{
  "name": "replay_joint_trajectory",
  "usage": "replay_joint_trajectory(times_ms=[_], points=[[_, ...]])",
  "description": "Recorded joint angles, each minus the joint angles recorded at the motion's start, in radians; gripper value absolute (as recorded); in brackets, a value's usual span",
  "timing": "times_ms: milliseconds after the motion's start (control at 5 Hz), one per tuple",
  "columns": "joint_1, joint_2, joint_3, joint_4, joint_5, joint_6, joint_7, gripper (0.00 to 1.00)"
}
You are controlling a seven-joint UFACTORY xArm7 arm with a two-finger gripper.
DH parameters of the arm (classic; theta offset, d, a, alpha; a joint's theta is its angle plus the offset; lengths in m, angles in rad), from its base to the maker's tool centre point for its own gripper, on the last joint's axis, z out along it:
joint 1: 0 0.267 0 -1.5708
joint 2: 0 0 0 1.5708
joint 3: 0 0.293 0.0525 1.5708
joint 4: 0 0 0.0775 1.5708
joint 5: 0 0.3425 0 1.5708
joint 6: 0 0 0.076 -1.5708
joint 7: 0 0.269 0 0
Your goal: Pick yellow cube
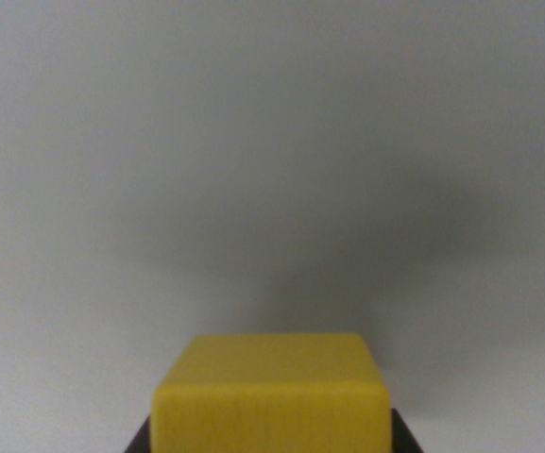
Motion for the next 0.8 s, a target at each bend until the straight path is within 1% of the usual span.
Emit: replay_joint_trajectory(times_ms=[200, 400, 600, 800], points=[[0.0003, -0.010, 0.000, 0.021, -0.0021, 0.030, 0.002, 1.00], [0.0003, -0.010, 0.000, 0.021, -0.0021, 0.030, 0.002, 1.00], [0.0006, -0.021, 0.000, 0.043, -0.0045, 0.064, 0.004, 1.00], [0.0006, -0.021, 0.000, 0.043, -0.0045, 0.064, 0.004, 1.00]])
